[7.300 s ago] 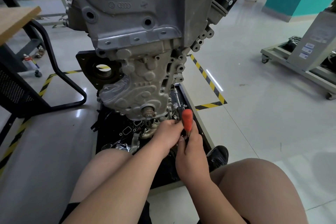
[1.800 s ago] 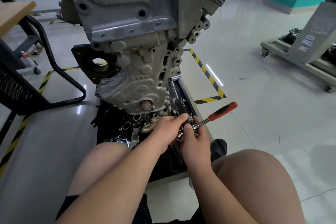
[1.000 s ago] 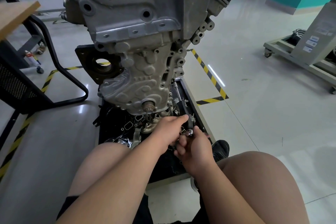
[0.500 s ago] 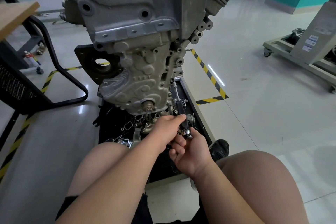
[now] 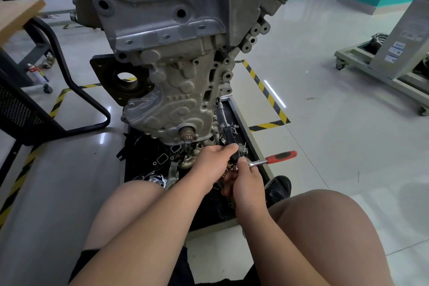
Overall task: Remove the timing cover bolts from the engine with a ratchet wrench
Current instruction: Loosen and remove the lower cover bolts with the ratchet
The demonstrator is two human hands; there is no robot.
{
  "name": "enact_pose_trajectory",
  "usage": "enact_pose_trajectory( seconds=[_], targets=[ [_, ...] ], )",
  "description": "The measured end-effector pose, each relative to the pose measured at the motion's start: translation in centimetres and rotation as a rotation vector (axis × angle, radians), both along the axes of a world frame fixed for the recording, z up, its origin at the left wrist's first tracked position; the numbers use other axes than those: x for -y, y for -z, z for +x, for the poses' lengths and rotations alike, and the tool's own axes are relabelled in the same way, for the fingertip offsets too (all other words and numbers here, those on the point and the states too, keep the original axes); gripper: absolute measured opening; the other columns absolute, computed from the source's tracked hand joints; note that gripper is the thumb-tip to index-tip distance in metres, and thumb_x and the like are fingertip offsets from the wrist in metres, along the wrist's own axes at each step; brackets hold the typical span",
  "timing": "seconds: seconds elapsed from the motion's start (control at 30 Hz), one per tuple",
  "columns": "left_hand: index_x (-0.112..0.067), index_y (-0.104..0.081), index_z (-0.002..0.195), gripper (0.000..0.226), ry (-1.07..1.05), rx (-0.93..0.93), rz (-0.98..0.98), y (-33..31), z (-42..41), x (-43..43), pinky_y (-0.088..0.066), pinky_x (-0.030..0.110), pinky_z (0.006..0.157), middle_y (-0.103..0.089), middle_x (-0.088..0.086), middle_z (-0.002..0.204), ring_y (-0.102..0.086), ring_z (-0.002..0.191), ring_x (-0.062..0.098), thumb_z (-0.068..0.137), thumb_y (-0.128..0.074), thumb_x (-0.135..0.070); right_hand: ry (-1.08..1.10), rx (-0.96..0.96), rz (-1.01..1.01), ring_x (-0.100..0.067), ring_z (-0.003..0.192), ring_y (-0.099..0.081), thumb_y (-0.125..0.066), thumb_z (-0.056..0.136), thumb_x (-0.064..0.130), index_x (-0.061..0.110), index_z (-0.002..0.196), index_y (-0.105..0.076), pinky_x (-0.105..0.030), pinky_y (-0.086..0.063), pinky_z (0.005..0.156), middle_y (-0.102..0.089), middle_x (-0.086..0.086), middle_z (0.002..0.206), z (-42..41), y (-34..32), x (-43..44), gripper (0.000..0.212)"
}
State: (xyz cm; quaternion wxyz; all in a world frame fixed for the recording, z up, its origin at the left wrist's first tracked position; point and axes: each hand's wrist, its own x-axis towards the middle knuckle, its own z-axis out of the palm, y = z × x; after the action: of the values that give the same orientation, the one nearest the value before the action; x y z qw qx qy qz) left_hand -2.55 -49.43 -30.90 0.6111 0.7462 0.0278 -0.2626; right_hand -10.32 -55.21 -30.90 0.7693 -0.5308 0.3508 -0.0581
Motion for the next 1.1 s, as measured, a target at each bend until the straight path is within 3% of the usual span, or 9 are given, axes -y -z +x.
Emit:
enact_pose_trajectory(
  seconds=[0.13, 0.23, 0.37, 0.43, 0.57, 0.63, 0.7, 0.77, 1.1],
  targets=[
    [-0.019, -0.069, 0.079, 0.025, 0.005, 0.005, -0.009, -0.3, -0.1, -0.1, -0.032, 0.011, 0.037, -0.05, -0.017, 0.041, -0.045, 0.034, 0.0, 0.089, -0.063, -0.041, -0.062, 0.004, -0.346, -0.002, 0.088, -0.066, -0.044, 0.1, 0.037, 0.037, 0.139, -0.038, -0.02, -0.05, 0.072, -0.069, 0.015, 0.098, -0.6, 0.3, -0.1, 0.04],
    [-0.022, -0.071, 0.077, 0.027, 0.006, 0.032, 0.015, -0.6, -0.1, -0.2, -0.036, 0.019, 0.045, -0.058, -0.017, 0.048, -0.051, 0.046, -0.001, 0.087, -0.063, -0.046, -0.152, 0.023, -0.624, 0.006, 0.077, -0.062, -0.044, 0.1, 0.036, 0.045, 0.145, -0.027, -0.011, -0.04, 0.057, -0.066, 0.024, 0.086, -0.9, 0.1, -0.2, 0.049],
    [-0.02, -0.06, 0.063, 0.034, -0.02, 0.054, 0.007, -0.5, 0.0, -0.3, -0.032, 0.025, 0.051, -0.053, -0.003, 0.056, -0.046, 0.052, 0.013, 0.086, -0.063, -0.045, -0.295, -0.009, -0.939, -0.015, 0.101, -0.063, -0.041, 0.101, 0.037, 0.046, 0.149, -0.015, -0.035, -0.052, 0.075, -0.06, 0.008, 0.126, -1.0, 0.0, -0.2, 0.056],
    [-0.017, -0.062, 0.068, 0.035, -0.021, 0.066, 0.019, -0.6, 0.0, -0.4, -0.035, 0.027, 0.055, -0.054, 0.0, 0.061, -0.048, 0.056, 0.015, 0.086, -0.062, -0.046, -0.302, -0.002, -0.949, -0.013, 0.097, -0.064, -0.04, 0.101, 0.037, 0.042, 0.15, -0.015, -0.032, -0.05, 0.071, -0.062, 0.006, 0.122, -0.9, 0.2, -0.2, 0.055],
    [-0.021, -0.071, 0.078, 0.032, -0.019, 0.056, 0.014, -0.6, -0.1, -0.5, -0.045, 0.025, 0.062, -0.07, -0.005, 0.076, -0.063, 0.071, 0.01, 0.087, -0.062, -0.051, -0.177, 0.067, -0.49, 0.005, 0.074, -0.062, -0.039, 0.103, 0.031, 0.023, 0.138, -0.036, -0.011, -0.043, 0.059, -0.064, 0.009, 0.091, -0.3, 0.5, -0.3, 0.036],
    [-0.02, -0.07, 0.074, 0.036, -0.009, 0.042, 0.025, -0.5, 0.0, -0.5, -0.043, 0.025, 0.055, -0.065, -0.01, 0.059, -0.061, 0.059, 0.011, 0.086, -0.062, -0.053, -0.091, 0.023, -0.15, -0.006, 0.055, -0.059, -0.037, 0.103, 0.032, 0.011, 0.113, -0.052, -0.023, -0.048, 0.053, -0.062, 0.002, 0.075, 0.1, 0.2, -0.2, 0.027],
    [-0.019, -0.063, 0.068, 0.039, 0.015, 0.023, 0.033, -0.3, 0.0, -0.4, -0.033, 0.02, 0.043, -0.049, -0.009, 0.042, -0.047, 0.039, 0.011, 0.086, -0.06, -0.054, -0.045, -0.001, 0.151, -0.013, 0.036, -0.043, -0.035, 0.104, 0.034, 0.007, 0.083, -0.052, -0.028, -0.043, 0.046, -0.048, -0.002, 0.053, 0.3, -0.3, 0.0, 0.039],
    [-0.019, -0.062, 0.071, 0.037, 0.044, -0.015, 0.001, -0.1, -0.1, -0.3, -0.028, 0.013, 0.037, -0.045, -0.006, 0.038, -0.043, 0.031, 0.012, 0.088, -0.059, -0.052, -0.026, -0.006, 0.336, -0.014, 0.033, -0.034, -0.034, 0.104, 0.036, 0.01, 0.072, -0.051, -0.028, -0.04, 0.047, -0.041, -0.002, 0.047, 0.4, -0.7, 0.2, 0.045],
    [-0.019, -0.063, 0.08, 0.03, 0.051, -0.074, 0.032, 0.2, 0.3, -0.5, -0.032, 0.016, 0.041, -0.044, -0.008, 0.052, -0.052, 0.047, 0.011, 0.091, -0.058, -0.048, 0.047, 0.028, 0.905, -0.008, 0.027, -0.026, -0.034, 0.102, 0.044, 0.005, 0.081, -0.054, -0.015, -0.038, 0.037, -0.033, 0.003, 0.046, 0.6, -1.1, 0.8, 0.049]
  ],
)
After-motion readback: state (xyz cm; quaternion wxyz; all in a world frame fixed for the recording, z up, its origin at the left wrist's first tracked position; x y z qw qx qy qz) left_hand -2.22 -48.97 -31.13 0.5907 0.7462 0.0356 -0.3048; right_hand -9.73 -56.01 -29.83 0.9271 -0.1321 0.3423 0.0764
